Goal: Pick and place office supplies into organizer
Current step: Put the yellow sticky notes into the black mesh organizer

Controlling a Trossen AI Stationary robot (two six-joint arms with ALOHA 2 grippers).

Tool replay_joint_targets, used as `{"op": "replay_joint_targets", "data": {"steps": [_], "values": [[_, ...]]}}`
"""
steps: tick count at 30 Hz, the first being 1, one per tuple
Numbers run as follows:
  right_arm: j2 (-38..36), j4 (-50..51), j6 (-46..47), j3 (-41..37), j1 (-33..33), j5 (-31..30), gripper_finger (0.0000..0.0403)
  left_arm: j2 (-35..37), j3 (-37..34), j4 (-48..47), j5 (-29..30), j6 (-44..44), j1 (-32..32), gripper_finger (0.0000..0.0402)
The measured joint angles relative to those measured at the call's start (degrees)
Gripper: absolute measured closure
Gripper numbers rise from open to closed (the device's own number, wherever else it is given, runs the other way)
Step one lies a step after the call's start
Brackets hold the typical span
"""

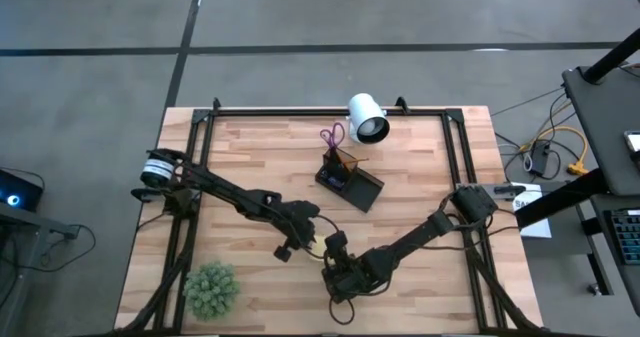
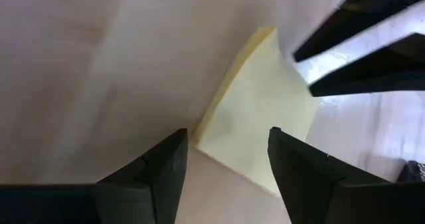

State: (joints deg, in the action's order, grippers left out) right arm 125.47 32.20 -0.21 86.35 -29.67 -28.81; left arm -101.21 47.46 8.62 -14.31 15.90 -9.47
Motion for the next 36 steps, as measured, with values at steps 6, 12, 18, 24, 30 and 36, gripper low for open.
{"op": "replay_joint_targets", "data": {"steps": [6,12,18,24,30,36], "values": [[0.0,-0.4,0.2,-0.5,2.0,-0.1,0.0211,0.0,0.0,0.4,-0.2,-0.4,0.0,0.0311],[0.0,-0.5,0.1,-0.5,3.7,2.8,0.0245,0.0,0.0,0.4,-0.2,-0.5,0.0,0.0311],[0.0,-0.9,0.0,-0.6,4.1,4.4,0.0286,0.0,-0.1,0.4,-0.1,-0.4,0.1,0.0311],[0.1,-0.9,0.2,-0.1,4.1,3.3,0.0299,3.8,0.2,-0.5,5.3,0.3,0.4,0.0311],[0.1,-0.8,0.2,0.3,4.1,3.2,0.0290,6.8,0.8,-2.3,12.6,0.8,4.1,0.0311],[0.0,-0.5,0.5,0.3,4.0,2.9,0.0280,3.3,1.0,-7.1,7.7,-0.6,9.0,0.0311]]}}
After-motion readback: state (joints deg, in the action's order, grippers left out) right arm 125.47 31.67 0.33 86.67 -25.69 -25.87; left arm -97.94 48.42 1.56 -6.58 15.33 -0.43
